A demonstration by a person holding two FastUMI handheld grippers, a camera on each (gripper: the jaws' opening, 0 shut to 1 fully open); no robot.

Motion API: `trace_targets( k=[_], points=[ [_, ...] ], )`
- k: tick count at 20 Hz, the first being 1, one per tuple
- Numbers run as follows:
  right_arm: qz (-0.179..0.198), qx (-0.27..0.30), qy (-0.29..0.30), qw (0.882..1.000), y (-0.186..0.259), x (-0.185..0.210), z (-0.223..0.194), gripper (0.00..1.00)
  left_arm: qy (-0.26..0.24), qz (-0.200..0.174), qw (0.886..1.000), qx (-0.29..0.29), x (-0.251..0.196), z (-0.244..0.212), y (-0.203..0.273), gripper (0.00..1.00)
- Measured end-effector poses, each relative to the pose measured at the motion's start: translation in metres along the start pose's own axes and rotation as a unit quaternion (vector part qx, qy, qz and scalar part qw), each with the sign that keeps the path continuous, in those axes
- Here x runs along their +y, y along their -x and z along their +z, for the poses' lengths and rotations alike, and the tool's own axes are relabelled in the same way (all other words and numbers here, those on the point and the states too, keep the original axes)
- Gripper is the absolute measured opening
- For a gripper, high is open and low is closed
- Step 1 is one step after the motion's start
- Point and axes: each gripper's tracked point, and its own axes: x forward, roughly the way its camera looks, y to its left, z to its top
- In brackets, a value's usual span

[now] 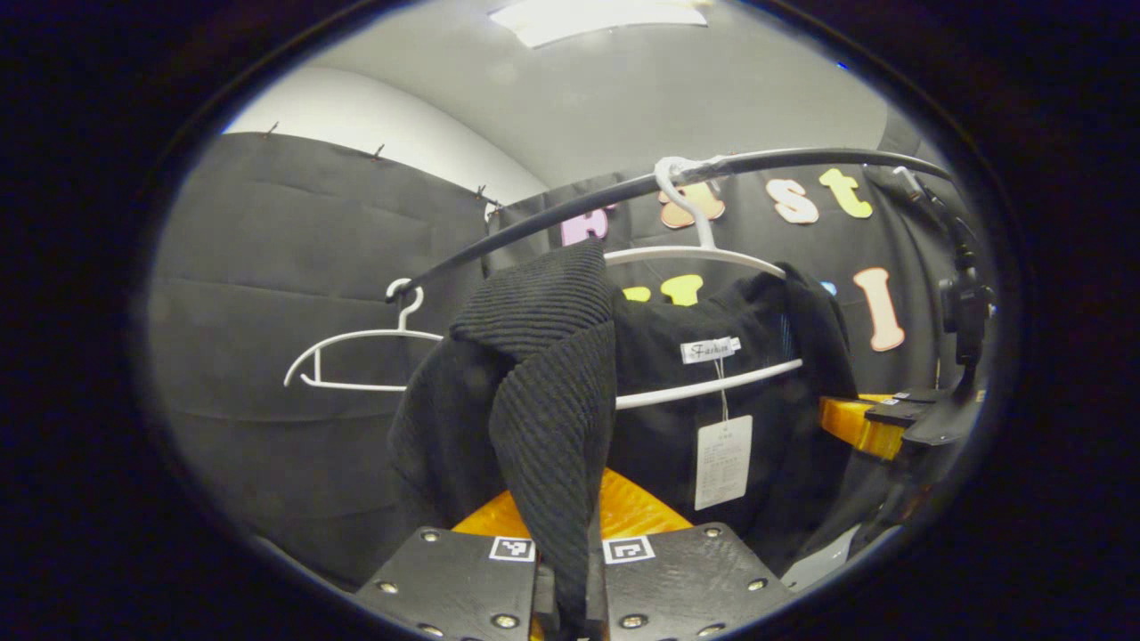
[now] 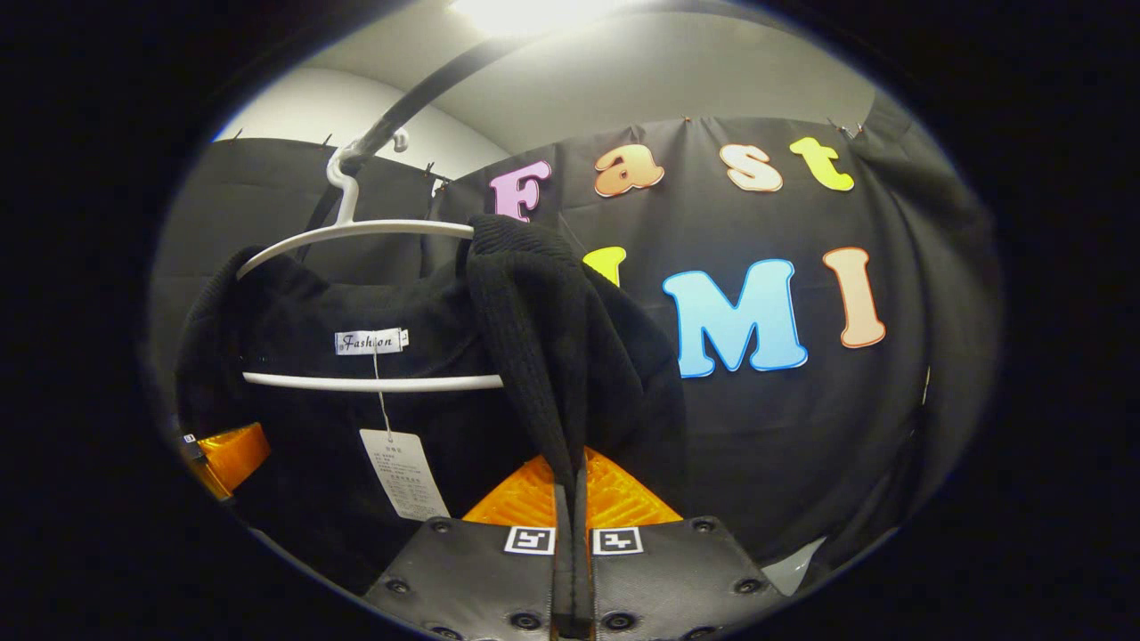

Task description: Grasp the clothes on the hanger with both hands and then place them into the laundry hamper below.

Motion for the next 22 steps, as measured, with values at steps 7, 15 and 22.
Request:
trace_targets(
  k=[7,15,22],
  points=[
    [-0.048,-0.072,0.042,0.995,0.021,-0.028,0.039,0.01,-0.022,0.001,0.998,-0.052,0.023,0.042,0.035,0.06],
    [-0.104,-0.143,0.062,0.982,0.038,-0.069,0.085,0.01,-0.042,0.024,0.995,-0.092,0.057,0.083,0.049,0.05],
    [-0.125,-0.175,0.069,0.974,0.024,-0.085,0.108,0.01,-0.060,0.056,0.988,-0.129,0.100,0.117,0.036,0.05]
  ],
)
